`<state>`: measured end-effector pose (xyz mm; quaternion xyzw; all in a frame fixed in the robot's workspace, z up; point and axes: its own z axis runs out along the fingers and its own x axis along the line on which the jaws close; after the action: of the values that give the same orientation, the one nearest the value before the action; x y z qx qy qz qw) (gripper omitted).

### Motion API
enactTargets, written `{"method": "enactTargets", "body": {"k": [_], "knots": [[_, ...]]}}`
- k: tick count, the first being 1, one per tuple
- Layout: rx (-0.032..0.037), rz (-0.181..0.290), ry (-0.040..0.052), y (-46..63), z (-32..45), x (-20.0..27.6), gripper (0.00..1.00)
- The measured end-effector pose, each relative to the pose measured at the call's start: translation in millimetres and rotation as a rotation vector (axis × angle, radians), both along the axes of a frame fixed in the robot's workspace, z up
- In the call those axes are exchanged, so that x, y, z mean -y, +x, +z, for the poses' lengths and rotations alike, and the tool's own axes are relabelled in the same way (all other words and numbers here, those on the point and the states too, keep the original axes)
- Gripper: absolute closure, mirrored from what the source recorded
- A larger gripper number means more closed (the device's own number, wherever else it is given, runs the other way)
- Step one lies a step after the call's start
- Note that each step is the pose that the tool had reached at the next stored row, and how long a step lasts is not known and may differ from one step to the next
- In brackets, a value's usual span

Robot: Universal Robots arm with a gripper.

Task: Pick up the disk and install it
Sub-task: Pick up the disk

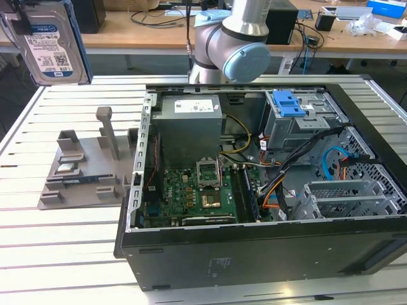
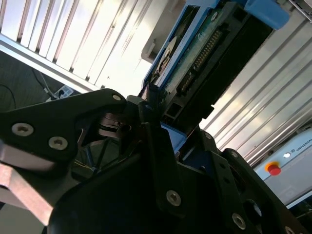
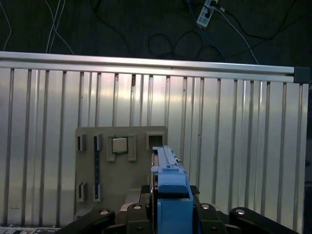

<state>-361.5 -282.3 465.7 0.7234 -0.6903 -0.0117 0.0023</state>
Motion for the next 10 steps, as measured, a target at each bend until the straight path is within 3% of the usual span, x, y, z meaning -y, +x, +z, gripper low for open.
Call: {"method": "enactTargets", "body": {"k": [10], "knots": [[-0.0001,0.000,0.0055,0.0,14.4,0.0,0.64]]}}
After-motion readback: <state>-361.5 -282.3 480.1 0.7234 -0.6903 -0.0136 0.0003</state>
